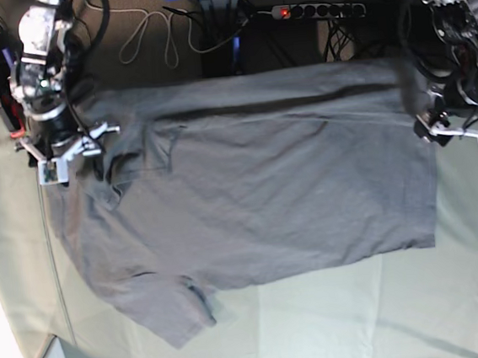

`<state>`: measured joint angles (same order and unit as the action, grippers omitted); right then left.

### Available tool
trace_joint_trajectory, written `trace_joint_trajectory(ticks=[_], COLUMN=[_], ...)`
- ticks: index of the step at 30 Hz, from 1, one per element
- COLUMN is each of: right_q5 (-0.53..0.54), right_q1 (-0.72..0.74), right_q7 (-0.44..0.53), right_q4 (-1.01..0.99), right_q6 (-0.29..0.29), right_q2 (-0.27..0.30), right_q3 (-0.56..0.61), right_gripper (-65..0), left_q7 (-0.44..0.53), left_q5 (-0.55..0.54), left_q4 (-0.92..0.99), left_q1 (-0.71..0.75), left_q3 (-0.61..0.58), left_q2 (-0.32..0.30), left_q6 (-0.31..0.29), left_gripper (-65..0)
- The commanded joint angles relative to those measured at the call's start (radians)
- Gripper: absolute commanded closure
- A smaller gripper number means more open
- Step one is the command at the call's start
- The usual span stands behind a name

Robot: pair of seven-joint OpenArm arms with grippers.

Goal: Layout the t-shirt on the table in an organized manner, then fold the t-shirt properly
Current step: 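Release the shirt edge and move both grippers along the shirt sides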

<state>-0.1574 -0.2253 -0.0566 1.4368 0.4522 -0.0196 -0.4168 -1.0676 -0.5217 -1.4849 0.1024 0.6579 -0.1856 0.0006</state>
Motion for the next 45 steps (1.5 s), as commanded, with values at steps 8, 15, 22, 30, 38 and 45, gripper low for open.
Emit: trace_joint_trajectory(ticks=[8, 15, 22, 30, 38, 45], right_q5=[0.009, 0.009, 0.009, 0.009, 0.009, 0.009], right_q1=[0.033, 0.034, 0.051, 0.099, 0.117, 0.111], right_q7=[0.027, 0.027, 0.027, 0.027, 0.027, 0.027], right_q4=[0.006, 0.005, 0.005, -0.015, -0.132, -0.144], right_q6=[0.006, 0.006, 0.006, 0.007, 0.007, 0.007], right_q2=[0.039, 0.042, 0.040, 0.056, 0.119, 0.117], right_q3=[0.012, 0.012, 0.012, 0.019, 0.132, 0.138], right_gripper=[-39.4, -39.4, -39.4, -39.4, -39.4, -33.5], left_q7=[0.010, 0.071, 0.128, 0.129, 0.129, 0.129], left_q5=[0.162, 0.223, 0.231, 0.225, 0.225, 0.223], left_q4=[0.062, 0.062, 0.114, 0.112, 0.106, 0.106], left_q1=[-0.080, -0.053, -0.057, -0.060, -0.056, -0.054], left_q3=[0.000, 0.007, 0.000, 0.007, 0.007, 0.009], left_q2=[0.061, 0.076, 0.074, 0.076, 0.074, 0.074], left_q6=[0.002, 0.002, 0.002, 0.002, 0.002, 0.002], left_gripper=[-37.4, -33.5, -32.1, 0.0, 0.0, 0.0])
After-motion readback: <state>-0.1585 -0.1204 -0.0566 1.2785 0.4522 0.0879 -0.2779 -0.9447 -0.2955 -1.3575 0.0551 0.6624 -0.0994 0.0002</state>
